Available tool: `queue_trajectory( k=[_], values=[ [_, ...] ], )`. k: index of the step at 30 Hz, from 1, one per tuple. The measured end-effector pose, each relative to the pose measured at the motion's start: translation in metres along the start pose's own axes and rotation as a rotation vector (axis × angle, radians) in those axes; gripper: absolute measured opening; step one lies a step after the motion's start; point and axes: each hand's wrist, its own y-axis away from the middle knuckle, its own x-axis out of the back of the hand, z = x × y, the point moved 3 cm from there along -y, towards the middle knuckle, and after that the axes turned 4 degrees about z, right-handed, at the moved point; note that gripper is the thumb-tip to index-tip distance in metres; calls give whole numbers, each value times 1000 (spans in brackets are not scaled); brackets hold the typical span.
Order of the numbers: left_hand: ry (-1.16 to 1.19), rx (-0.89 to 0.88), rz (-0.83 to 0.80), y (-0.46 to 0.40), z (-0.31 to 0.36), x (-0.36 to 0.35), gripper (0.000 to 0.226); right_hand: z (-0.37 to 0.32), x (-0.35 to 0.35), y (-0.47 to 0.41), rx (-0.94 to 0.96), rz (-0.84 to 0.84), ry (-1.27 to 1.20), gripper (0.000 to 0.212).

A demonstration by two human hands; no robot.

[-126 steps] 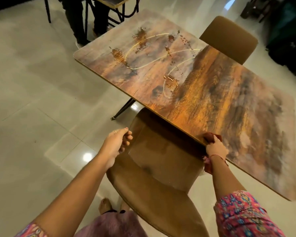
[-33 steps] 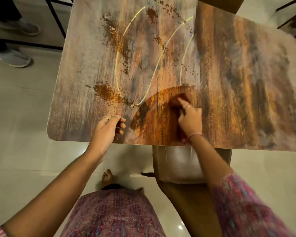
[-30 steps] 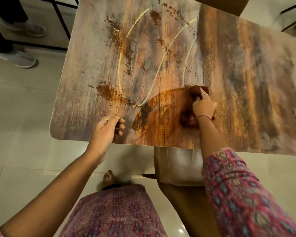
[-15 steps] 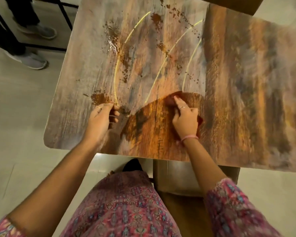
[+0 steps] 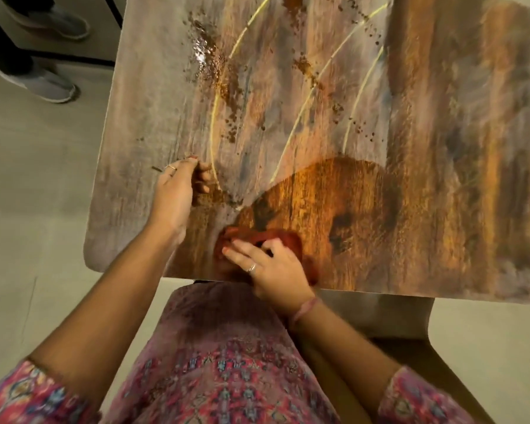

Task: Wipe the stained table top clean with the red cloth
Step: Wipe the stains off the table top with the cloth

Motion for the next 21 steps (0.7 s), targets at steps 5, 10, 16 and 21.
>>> queue_trajectory(
  k=[5, 10, 16, 21],
  values=[
    [-120, -18, -3, -2, 9, 31, 28, 98, 30, -74, -556, 234, 15, 49],
    [-162, -16, -1, 1, 1, 55, 27, 54, 16, -90, -817, 355, 53, 47],
    [-121, -32, -14, -4, 4, 57, 27, -46, -19, -6, -208, 34, -53, 54],
    [-144, -96, -76, -4, 12, 51, 27, 59, 23, -72, -483, 162, -40, 52]
  ],
)
